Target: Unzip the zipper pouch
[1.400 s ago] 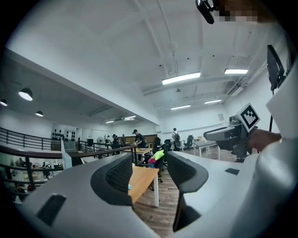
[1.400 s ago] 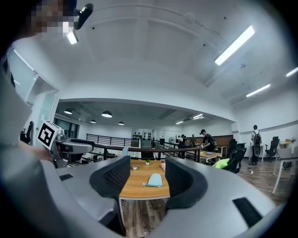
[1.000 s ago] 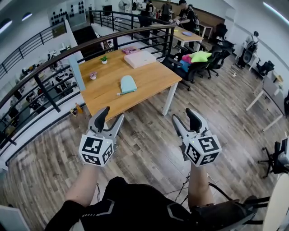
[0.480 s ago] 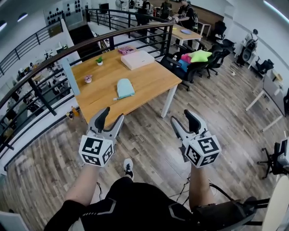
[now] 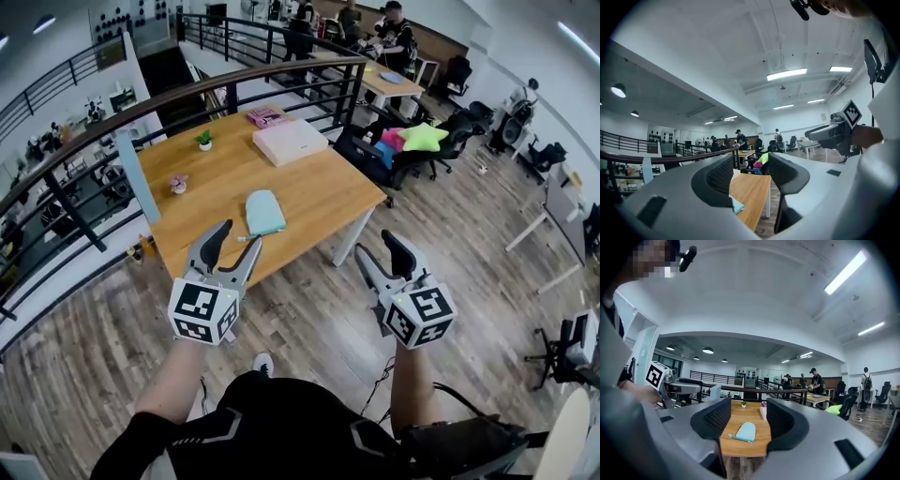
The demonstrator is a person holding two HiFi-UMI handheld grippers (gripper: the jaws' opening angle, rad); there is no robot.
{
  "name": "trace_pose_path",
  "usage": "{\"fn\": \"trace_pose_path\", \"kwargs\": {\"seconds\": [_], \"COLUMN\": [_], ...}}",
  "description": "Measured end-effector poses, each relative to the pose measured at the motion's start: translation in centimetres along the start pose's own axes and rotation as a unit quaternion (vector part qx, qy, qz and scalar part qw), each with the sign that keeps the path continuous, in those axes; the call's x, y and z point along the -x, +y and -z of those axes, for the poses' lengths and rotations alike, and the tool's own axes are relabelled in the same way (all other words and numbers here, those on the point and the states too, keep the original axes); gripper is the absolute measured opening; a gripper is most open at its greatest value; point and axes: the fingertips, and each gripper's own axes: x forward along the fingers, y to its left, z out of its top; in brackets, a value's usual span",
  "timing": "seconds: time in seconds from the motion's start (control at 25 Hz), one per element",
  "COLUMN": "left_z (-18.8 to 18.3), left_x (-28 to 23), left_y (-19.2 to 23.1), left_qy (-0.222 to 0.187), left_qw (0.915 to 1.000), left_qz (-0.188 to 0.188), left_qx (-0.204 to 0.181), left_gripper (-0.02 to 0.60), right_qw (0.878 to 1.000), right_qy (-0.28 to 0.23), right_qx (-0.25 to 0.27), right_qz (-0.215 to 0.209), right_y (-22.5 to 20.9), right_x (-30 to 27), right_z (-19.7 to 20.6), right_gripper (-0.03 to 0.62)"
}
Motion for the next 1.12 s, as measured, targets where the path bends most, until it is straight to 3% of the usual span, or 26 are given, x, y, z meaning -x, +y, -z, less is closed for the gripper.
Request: {"fn": "trace_pose_path", "kwargs": {"seconds": [0.4,0.8,1.12], "left_z": [1.4,2.1,2.6], "left_x": [-5.6,-8.6,-11.9], "left_y": [7.7,13.0,15.5], "left_qy": [0.005,0.012,0.021], "left_qw": [1.0,0.9997,0.9967], "left_qz": [-0.001,-0.022,-0.078], "left_qx": [0.003,0.004,0.004], "left_gripper": [0.238,0.238,0.236], "right_qw": [1.0,0.999,0.994], "right_qy": [0.013,0.012,0.002], "right_qx": [0.002,0.003,0.008], "right_qz": [-0.02,-0.048,-0.107], "right_y": [-0.8,-1.3,-3.9], "right_x": [-10.8,-17.6,-23.3], "right_z": [0.1,0.1,0.0], "right_gripper": [0.245,0.245,0.245]}}
